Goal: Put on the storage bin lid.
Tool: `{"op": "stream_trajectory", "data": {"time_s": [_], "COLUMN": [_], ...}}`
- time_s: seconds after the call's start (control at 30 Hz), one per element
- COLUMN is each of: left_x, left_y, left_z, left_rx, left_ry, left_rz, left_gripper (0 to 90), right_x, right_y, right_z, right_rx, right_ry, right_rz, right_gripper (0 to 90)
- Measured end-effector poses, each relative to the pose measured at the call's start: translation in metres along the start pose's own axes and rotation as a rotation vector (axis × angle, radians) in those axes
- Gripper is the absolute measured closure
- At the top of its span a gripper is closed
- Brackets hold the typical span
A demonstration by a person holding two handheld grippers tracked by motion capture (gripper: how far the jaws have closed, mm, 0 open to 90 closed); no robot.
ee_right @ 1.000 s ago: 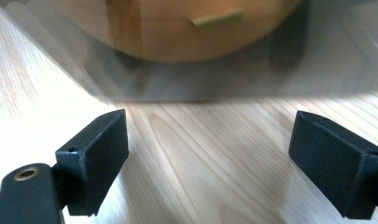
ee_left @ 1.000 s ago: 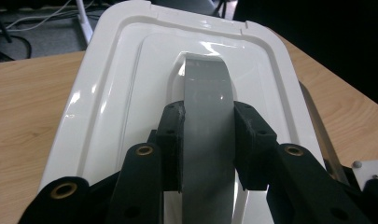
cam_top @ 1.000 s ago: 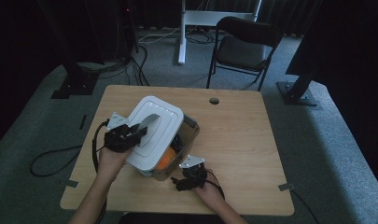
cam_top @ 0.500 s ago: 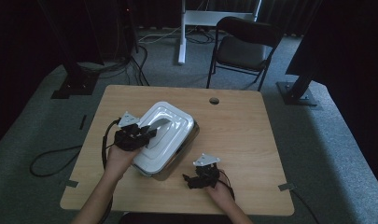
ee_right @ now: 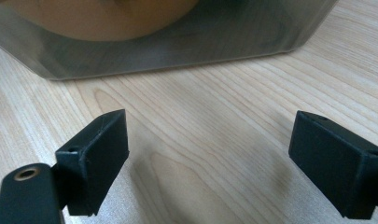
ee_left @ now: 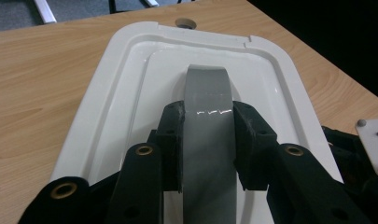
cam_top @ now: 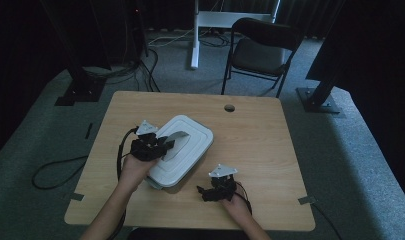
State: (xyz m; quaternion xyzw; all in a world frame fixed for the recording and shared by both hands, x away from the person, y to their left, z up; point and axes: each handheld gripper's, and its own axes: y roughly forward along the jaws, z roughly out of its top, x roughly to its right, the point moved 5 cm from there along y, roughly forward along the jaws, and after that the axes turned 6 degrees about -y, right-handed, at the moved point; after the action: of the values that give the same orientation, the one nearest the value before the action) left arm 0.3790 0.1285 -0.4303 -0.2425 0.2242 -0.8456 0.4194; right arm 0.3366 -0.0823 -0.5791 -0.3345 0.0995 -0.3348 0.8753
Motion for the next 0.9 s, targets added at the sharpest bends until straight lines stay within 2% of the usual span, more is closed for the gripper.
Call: {"op": "stream_trajectory", "data": {"time_s": [0.13,0.27,0.6,0.7,0.9], "left_x": [0.0001,0.0048,0.0026,0.0007,0.0011], "left_y": [0.0027,0.0056,0.0041,0.004,0.0037], "left_z": [-0.0001,-0.0024,-0.0045,-0.005,-0.0045], "left_rx": [0.006,0.003,0.013,0.018,0.014], "left_ry": [-0.003,0.027,0.014,0.0,0.018], "left_rz": [0.002,0.013,0.004,-0.014,-0.011], "left_gripper": [67.3,67.3,67.2,67.1,66.7], "right_x": [-0.0001,0.0004,0.0003,0.0001,-0.0002], "right_y": [0.0,-0.0001,0.0003,0.0002,0.0004], "right_z": [-0.0003,-0.0003,-0.0006,-0.0008,-0.0009], "right_rx": [0.0,0.002,0.001,-0.001,-0.002], "right_ry": [-0.001,0.001,0.008,0.006,0.011], "right_rz": [-0.001,-0.003,0.005,0.009,0.012], "right_gripper": [11.4,11.4,11.4,11.4,11.4]}}
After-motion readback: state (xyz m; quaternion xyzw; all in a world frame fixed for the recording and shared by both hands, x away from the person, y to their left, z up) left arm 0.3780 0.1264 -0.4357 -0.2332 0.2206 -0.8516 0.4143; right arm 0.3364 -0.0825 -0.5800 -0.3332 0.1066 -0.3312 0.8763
